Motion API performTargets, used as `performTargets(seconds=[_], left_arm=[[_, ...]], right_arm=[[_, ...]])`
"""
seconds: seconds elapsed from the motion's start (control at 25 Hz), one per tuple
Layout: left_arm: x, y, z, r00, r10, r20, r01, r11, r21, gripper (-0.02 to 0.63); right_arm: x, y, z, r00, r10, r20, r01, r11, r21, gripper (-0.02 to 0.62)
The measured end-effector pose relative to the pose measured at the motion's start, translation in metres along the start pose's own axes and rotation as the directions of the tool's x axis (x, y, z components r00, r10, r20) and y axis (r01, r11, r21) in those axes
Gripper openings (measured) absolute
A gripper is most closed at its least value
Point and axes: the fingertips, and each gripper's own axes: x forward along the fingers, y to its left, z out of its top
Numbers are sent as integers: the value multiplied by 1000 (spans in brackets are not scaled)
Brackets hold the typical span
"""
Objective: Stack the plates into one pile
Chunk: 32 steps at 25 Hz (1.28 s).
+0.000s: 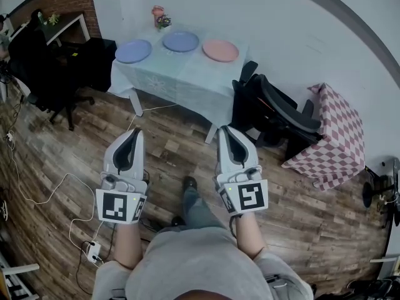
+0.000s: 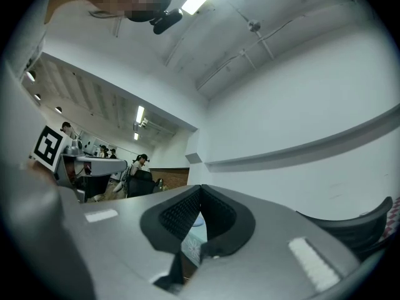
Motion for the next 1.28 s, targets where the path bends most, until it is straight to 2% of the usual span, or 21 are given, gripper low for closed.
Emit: performTargets(seconds=[0.52,1.12,1.28], left_arm=[[106,73,-22,996,90,16,-90,996,8,5],[209,108,-42,988,145,43,-148,988,55,5],[221,113,-53,986,163,38,-165,986,41,5]], right_arm=[[136,-47,-17,998,60,17,-60,998,13,2],[237,-92,-40,987,157,23,-157,987,15,2],[252,-102,-51,985,172,14,-172,984,35,2]])
